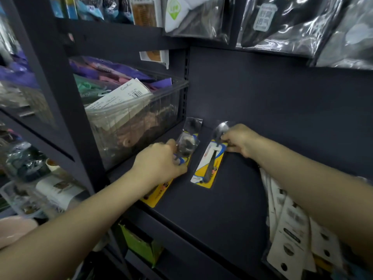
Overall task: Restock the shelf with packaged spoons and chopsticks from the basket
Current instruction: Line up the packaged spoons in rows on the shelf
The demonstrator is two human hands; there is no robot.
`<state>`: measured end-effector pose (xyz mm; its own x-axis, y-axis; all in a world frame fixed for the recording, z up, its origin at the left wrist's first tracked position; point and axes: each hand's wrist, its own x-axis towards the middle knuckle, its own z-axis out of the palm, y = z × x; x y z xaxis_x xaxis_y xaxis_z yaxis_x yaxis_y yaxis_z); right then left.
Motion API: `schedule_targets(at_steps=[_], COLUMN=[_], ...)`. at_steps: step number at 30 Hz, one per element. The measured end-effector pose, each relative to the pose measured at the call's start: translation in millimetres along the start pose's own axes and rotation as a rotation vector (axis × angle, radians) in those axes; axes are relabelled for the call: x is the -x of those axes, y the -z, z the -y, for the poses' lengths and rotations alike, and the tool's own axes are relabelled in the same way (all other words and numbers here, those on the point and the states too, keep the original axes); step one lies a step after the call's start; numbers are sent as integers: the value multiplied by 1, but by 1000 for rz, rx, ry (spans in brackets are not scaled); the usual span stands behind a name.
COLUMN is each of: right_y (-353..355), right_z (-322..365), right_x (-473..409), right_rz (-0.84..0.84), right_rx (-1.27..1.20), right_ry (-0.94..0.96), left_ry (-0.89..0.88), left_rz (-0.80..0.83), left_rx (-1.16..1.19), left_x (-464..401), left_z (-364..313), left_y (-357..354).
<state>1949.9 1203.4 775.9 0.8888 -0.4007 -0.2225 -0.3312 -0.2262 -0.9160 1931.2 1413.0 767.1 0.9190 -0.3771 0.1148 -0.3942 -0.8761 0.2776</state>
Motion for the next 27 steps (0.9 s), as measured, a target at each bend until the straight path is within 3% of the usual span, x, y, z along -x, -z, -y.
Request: schedule_targets(at_steps=[3, 5, 6, 8, 11, 16, 22, 27], right_y=[5, 4, 2, -6, -25, -48, -55, -54], right_z=[-3, 5, 11, 22, 29, 31, 28, 29], right_x=[-3, -1, 2, 4, -4, -29, -49, -47], right_rz=[-96, -186, -150, 112, 383, 509, 375, 257], right_rx=[534, 913, 986, 1050, 1188, 1219, 1198, 1373], right_ry=[115, 358, 543, 804, 791, 809, 905, 936], left_ry=[-32, -55, -76, -118, -123, -146, -210, -227], left_rz=[-11, 53, 95, 138, 107, 59, 13, -9], left_rx=[-170, -181, -173, -179, -162, -194, -117, -85], left_x=[-7, -13, -16, -17, -14, -6, 0, -5], left_z=[-3, -2, -2, 0, 11, 43, 61, 57], left_y=[-4, -5, -6, -8, -4, -3, -6, -10])
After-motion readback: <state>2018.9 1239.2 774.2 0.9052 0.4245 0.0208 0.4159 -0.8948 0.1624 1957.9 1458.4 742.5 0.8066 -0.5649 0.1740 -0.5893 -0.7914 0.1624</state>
